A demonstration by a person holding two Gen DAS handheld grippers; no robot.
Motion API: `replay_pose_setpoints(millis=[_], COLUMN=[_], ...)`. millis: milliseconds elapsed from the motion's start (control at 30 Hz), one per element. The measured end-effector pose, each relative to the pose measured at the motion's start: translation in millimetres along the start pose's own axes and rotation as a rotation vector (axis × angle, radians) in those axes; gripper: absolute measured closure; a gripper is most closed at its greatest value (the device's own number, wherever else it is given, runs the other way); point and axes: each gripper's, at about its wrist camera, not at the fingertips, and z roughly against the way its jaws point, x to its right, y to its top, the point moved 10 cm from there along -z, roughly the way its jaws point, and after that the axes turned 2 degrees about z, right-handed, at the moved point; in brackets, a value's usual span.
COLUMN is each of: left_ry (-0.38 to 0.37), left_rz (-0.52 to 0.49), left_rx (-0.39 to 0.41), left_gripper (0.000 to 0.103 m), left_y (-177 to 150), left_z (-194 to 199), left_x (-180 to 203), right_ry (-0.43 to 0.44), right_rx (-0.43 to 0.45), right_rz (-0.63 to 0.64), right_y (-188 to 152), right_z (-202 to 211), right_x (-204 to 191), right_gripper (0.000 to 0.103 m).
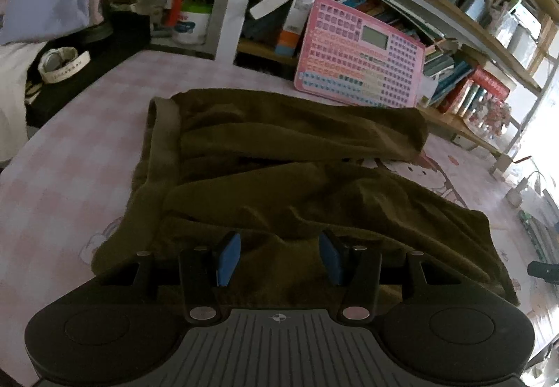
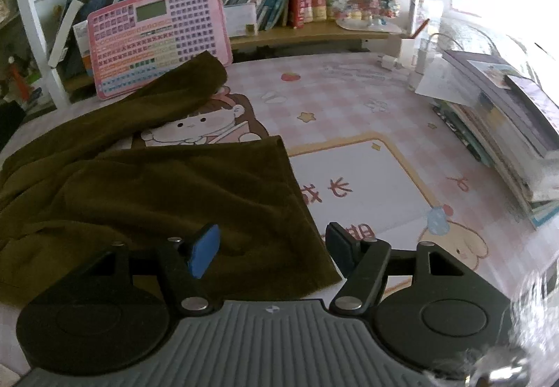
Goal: Fold clothes
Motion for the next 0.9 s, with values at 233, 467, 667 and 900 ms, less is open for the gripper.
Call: replay_pose_setpoints(millis=[233,467,667,900], left_ry=[0.043,0.102,0.136,0.232], left_rz=[0.019,0.035,0.032,0.072], left_rx=[-0.006,-0.008,-0.032,-0.035], left_gripper=[0.052,0.052,0.052,0.052], left_y=[-3.1,-5.3,-16.5,-36.0], left_z=[-5.7,-19.6,-35.3,-29.0], left_x=[12.9,48.0,98.5,134.2], right_ry=[0.083,0.183,0.28,0.433], right_rx=[-0.011,-0.028,-0.046,0.012], right_rz=[0.04,0.079,0.105,0.218], right_y=[16.6,35.5,57.2,143.8], right_z=[-23.3,-52.3,-81.7,-152.1], right_x=[6.0,20.0,33.1,8.6], right_gripper=[0.036,0.036,0.035,0.034])
